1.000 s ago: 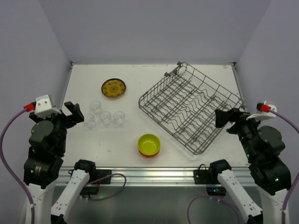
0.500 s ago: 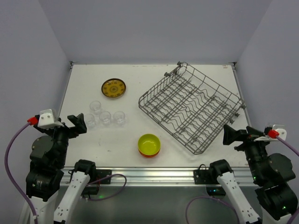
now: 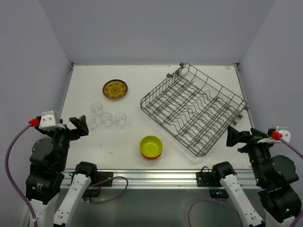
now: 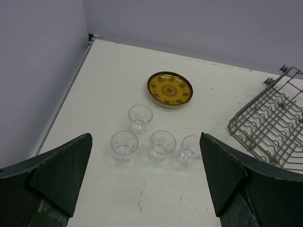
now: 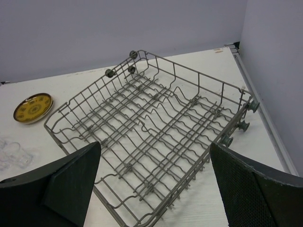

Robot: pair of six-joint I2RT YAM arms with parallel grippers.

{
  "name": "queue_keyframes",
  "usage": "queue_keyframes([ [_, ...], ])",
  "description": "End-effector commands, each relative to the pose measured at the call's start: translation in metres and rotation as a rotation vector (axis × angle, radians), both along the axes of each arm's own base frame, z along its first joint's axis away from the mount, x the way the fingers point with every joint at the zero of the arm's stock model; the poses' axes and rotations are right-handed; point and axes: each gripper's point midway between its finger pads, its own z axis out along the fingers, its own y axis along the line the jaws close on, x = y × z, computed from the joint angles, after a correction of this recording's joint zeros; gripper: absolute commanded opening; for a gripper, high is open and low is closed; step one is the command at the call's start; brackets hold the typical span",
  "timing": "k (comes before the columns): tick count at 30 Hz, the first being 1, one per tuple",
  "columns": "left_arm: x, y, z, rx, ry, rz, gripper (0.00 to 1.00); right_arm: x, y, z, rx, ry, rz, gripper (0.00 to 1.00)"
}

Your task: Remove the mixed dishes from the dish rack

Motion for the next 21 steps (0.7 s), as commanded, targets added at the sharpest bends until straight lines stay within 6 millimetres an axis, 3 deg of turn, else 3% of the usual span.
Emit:
queue_keyframes([
  [1,0.003,-0.005,0.002,0.010,-0.021,-0.031,1.00,0.008,-0.003,-0.001,0.011,0.011,-0.037,0.99],
  [10,0.006,0.000,0.001,-0.018,-0.034,0.013,1.00,0.016,0.000,-0.004,0.031,0.025,-0.037,0.99],
  [21,0.011,-0.008,0.005,-0.011,-0.058,-0.034,1.00,0.025,0.005,-0.008,0.034,0.039,-0.030,0.99],
])
